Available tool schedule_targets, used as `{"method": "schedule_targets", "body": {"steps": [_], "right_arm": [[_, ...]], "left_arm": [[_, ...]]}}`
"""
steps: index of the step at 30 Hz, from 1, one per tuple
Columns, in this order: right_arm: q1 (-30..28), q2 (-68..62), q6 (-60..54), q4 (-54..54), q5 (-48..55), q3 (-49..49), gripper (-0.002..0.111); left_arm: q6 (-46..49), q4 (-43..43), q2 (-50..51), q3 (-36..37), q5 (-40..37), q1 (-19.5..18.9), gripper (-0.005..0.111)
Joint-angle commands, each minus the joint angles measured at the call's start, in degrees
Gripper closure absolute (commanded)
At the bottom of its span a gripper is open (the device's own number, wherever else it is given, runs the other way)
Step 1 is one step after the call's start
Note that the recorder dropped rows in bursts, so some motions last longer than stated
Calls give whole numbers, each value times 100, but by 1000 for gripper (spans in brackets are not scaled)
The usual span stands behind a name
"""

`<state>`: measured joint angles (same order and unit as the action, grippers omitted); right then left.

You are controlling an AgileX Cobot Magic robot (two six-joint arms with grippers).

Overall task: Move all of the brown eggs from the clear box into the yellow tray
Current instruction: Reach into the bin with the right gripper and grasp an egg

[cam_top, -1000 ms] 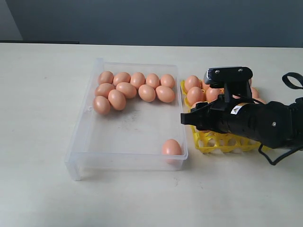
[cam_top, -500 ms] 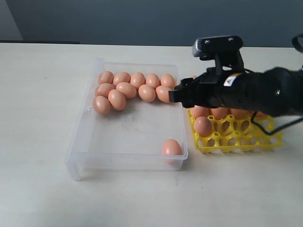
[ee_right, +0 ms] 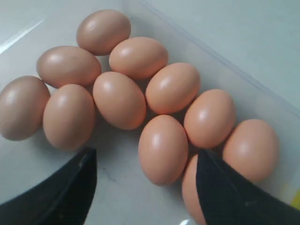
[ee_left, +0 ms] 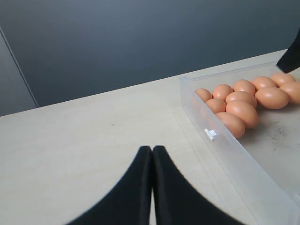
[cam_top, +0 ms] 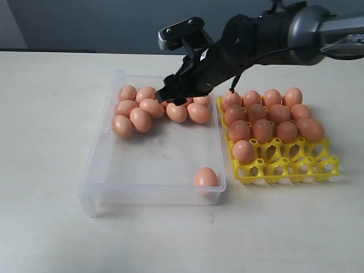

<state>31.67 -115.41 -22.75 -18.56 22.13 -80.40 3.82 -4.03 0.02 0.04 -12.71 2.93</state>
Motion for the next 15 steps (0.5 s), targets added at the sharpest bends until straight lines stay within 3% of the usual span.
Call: {"method": "schedule_targets", "body": {"steps": [1, 15], "right_arm": [[-17, -639, -122, 75, 286, -673, 49], [-17, -1464, -98, 354, 742, -1402, 50]], "left_arm": [[-17, 0, -2, -4, 84, 3, 106], [-17, 0, -2, -4, 84, 3, 106]]}}
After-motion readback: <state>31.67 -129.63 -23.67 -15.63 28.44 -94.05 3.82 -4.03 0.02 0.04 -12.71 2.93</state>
